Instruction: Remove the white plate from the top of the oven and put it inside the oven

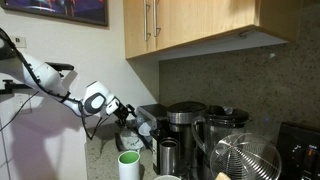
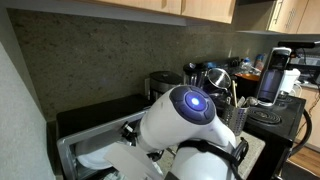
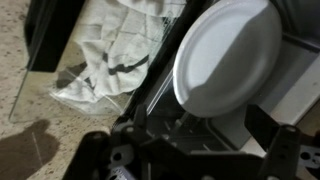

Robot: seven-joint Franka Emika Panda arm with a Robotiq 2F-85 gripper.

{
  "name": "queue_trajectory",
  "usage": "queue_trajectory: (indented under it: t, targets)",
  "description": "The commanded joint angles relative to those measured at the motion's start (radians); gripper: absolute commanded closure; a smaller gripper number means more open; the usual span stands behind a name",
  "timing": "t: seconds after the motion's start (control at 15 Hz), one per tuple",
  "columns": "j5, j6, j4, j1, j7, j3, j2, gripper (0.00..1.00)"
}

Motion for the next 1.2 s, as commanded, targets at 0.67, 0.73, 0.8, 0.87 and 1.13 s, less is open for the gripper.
queue_trajectory:
  t: [0.67, 0.73, 0.8, 0.87, 1.13]
  targets:
    - [-0.171, -0.426, -0.113, 0.382, -0.382, -0.454, 0.285, 0.0]
    - [-0.19, -0.46, -0.107, 0.416, -0.399, -0.495, 0.292, 0.0]
    - [-0.21, -0.491, -0.103, 0.449, -0.421, -0.534, 0.306, 0.0]
    - [-0.23, -0.519, -0.1, 0.486, -0.436, -0.575, 0.317, 0.0]
    - [-0.301, -0.567, -0.094, 0.635, -0.464, -0.736, 0.354, 0.0]
